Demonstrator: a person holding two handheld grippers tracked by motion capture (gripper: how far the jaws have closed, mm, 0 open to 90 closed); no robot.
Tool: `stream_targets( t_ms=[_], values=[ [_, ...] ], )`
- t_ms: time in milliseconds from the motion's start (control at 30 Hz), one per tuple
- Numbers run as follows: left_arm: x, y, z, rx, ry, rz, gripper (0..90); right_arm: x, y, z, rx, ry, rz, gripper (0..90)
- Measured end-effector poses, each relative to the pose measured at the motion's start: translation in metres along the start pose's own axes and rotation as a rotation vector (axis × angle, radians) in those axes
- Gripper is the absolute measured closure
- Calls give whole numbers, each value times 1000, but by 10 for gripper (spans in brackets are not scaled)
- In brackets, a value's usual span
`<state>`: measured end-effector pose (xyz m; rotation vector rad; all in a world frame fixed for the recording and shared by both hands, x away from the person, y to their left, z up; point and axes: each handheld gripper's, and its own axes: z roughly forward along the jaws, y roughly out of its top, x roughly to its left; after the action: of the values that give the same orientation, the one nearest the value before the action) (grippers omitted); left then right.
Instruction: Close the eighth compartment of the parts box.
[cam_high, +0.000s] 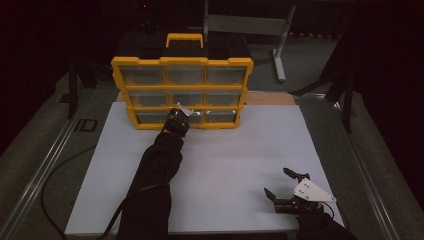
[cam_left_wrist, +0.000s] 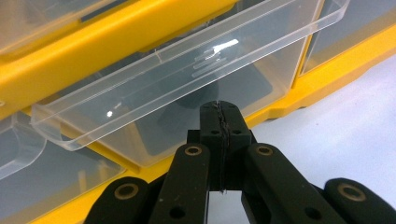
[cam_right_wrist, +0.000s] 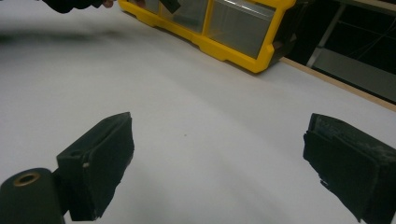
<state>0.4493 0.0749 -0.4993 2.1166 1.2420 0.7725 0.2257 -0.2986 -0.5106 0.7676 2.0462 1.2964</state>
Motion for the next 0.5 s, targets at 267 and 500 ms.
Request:
stream_targets(
  t_ms=[267, 500],
  values=[
    [1, 2, 2, -3, 8, -4, 900, 0, 0, 0, 1, -1, 3, 84],
    [1, 4, 4, -3, 13, -10, 900, -1, 0, 0, 3, -1, 6, 84]
  ],
)
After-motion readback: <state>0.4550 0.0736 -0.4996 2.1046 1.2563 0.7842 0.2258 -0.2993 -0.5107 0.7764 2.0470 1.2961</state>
